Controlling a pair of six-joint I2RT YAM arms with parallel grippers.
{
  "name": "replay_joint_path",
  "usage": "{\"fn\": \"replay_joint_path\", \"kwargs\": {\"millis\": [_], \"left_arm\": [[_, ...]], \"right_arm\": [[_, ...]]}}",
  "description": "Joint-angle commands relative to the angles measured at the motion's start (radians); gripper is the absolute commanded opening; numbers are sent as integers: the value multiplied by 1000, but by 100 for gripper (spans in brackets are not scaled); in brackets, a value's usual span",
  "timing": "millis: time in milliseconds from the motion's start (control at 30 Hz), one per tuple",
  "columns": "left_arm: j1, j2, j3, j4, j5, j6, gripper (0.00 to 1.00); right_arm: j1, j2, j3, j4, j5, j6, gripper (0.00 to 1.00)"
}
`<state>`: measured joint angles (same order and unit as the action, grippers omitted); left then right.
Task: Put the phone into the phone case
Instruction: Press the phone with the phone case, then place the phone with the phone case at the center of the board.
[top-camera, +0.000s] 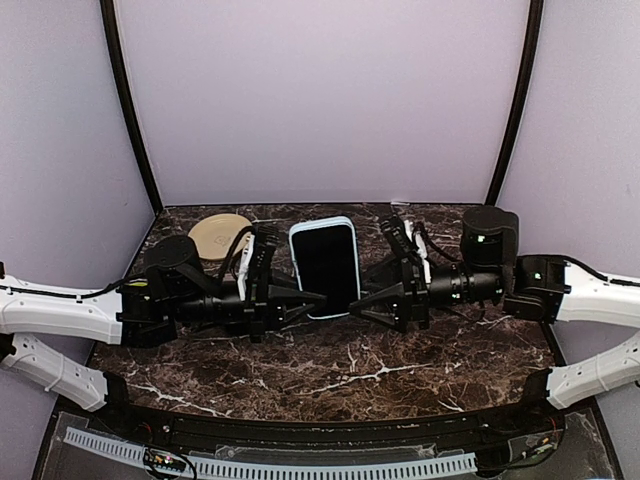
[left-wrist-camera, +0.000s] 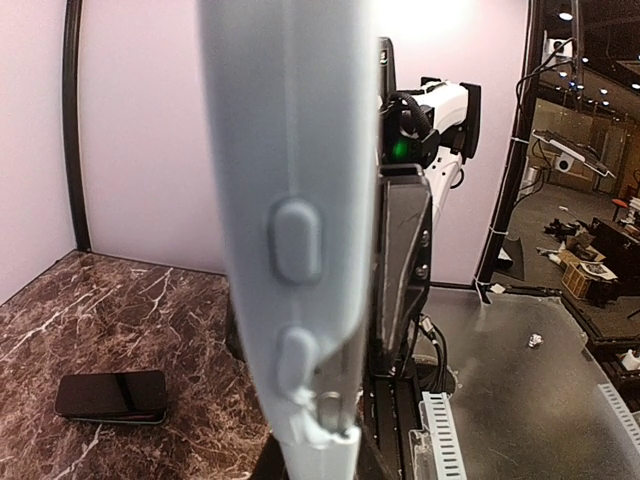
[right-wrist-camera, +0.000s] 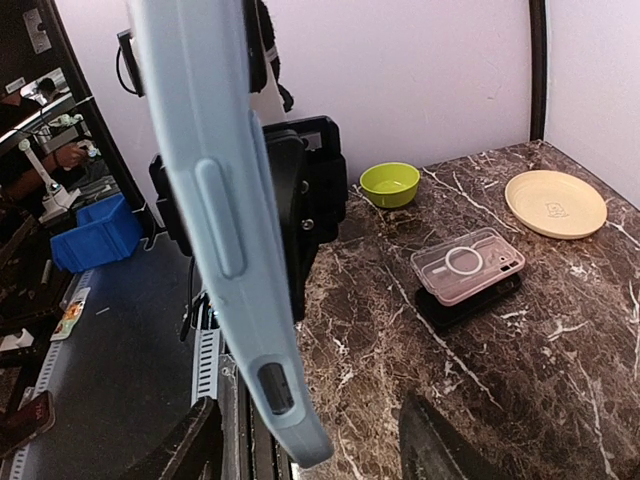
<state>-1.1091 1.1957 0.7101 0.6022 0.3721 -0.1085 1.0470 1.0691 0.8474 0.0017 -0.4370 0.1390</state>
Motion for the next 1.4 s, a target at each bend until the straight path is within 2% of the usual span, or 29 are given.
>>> {"fn": "replay_joint_path", "kwargs": {"millis": [0, 100, 267, 500, 667, 733, 767, 800, 833, 867, 933, 1033, 1200, 1367], "left_arm": [[-3, -25, 18, 44, -8, 19, 0], [-3, -19, 16, 35, -7, 11, 0], [-6, -15, 15, 24, 2, 5, 0], [-10, -18, -4, 25, 2, -4, 0], [-11, -17, -9, 19, -9, -9, 0], [-11, -24, -11, 4, -28, -12, 17], [-11, -25, -14, -6, -57, -19, 35], [-11, -32, -23, -12, -74, -26, 43], [-11, -36, -27, -31, -121, -30, 58], [-11, -45, -35, -45, -152, -40, 69], [-11, -59, -37, -103, -252, -59, 78], [-11, -78, -32, -225, -390, -77, 82], [-10, -87, -13, -367, -520, -102, 86], [8, -54, 93, -617, -674, -72, 93]], "right_arm": [[-2, -26, 62, 19, 25, -13, 62], [-2, -5, 110, 5, 2, -38, 59], [-2, 41, 160, 14, -50, -55, 44], [-1, 82, 168, 51, -111, -35, 1], [-6, 87, 159, 55, -90, -31, 0], [-17, 95, 170, 40, -85, -28, 0], [-23, 98, 175, 26, -82, -19, 0], [-31, 101, 179, 16, -74, -13, 0], [-38, 103, 182, 5, -62, -5, 0], [-48, 103, 182, 3, -48, 1, 0], [-67, 101, 181, -37, -17, 20, 0], [-94, 98, 182, -81, 39, 55, 0], [-167, 98, 209, -187, 127, 104, 0], [-289, 149, 308, -376, 167, 123, 0]]}}
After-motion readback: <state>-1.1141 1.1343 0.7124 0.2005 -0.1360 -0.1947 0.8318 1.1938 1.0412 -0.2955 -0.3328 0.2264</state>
